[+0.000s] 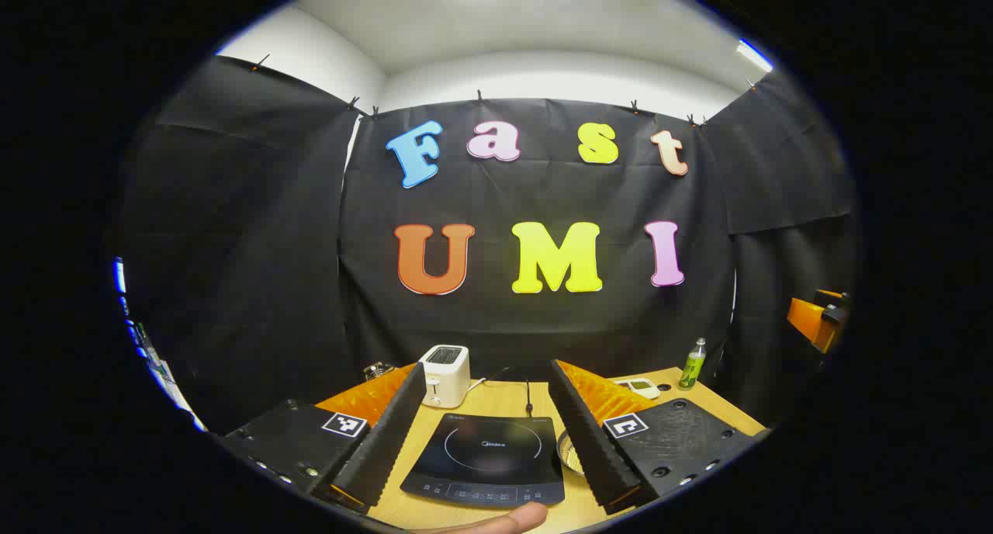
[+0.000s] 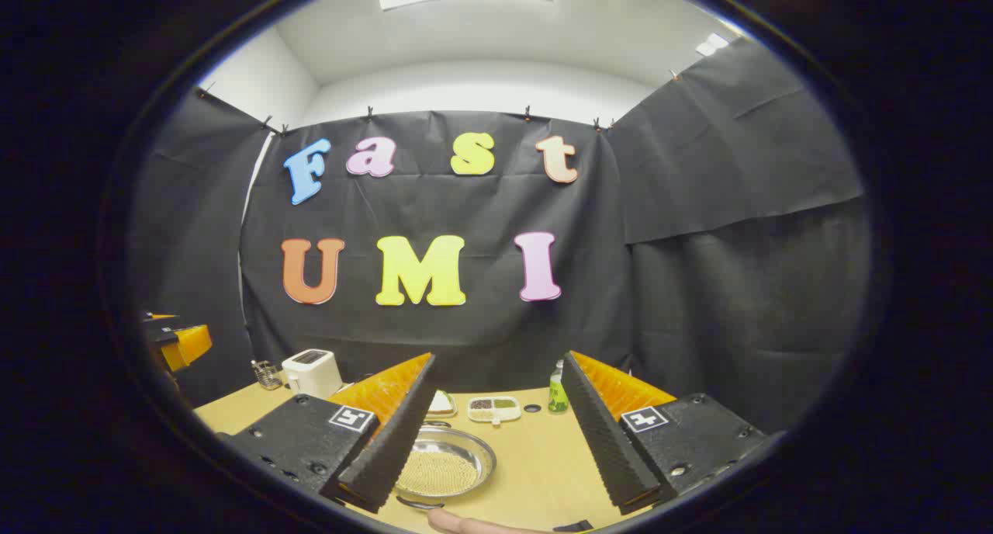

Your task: First push the handle of the pot to place it horizontally, then grasp the pot with both hands and set it on the induction cooktop.

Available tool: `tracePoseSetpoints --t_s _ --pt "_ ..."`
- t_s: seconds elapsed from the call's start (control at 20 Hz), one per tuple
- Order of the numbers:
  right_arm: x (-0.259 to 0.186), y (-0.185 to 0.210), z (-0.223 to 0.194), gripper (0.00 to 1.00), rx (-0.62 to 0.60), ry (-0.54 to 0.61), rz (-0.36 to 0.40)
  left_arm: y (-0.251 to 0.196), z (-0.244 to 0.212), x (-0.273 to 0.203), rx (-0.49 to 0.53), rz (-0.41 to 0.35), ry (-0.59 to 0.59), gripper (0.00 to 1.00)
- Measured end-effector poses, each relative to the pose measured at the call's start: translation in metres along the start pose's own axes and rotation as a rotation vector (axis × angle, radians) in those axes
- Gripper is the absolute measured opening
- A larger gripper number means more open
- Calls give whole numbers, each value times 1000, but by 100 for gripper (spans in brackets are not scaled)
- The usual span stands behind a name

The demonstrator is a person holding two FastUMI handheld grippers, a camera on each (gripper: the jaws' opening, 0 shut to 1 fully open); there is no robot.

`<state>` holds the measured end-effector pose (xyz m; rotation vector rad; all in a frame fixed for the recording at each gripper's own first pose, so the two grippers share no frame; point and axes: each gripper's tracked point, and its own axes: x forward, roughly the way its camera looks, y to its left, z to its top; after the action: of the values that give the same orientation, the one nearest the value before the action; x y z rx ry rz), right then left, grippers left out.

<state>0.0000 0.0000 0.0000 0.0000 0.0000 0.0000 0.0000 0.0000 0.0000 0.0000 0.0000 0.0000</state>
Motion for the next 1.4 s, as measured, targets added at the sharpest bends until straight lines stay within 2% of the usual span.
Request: tracePoseSetpoints --t_s 0.65,1.0,1.1,1.15,1.2,1.3,1.35,1.4 --pt "-2 4 -2 100 -9 11 11 3 4 -16 36 -31 -38 95" --pt "9 24 -27 99 -8 45 64 -1 -3 -22 43 -40 -43 94" --pt "13 36 -33 93 16 53 98 3 -6 -23 49 -28 -40 96" --pt "16 44 -38 84 19 64 116 4 -7 -23 52 -25 -37 96" --pt "18 48 -48 82 14 87 138 3 -10 -24 55 -24 -34 96" --pt "22 70 -70 71 33 163 213 5 -12 -25 57 -27 -30 96" --pt "22 81 -80 61 45 205 258 6 -13 -27 57 -28 -31 96" --pt "23 92 -92 55 57 243 294 7 -13 -28 56 -29 -34 96"
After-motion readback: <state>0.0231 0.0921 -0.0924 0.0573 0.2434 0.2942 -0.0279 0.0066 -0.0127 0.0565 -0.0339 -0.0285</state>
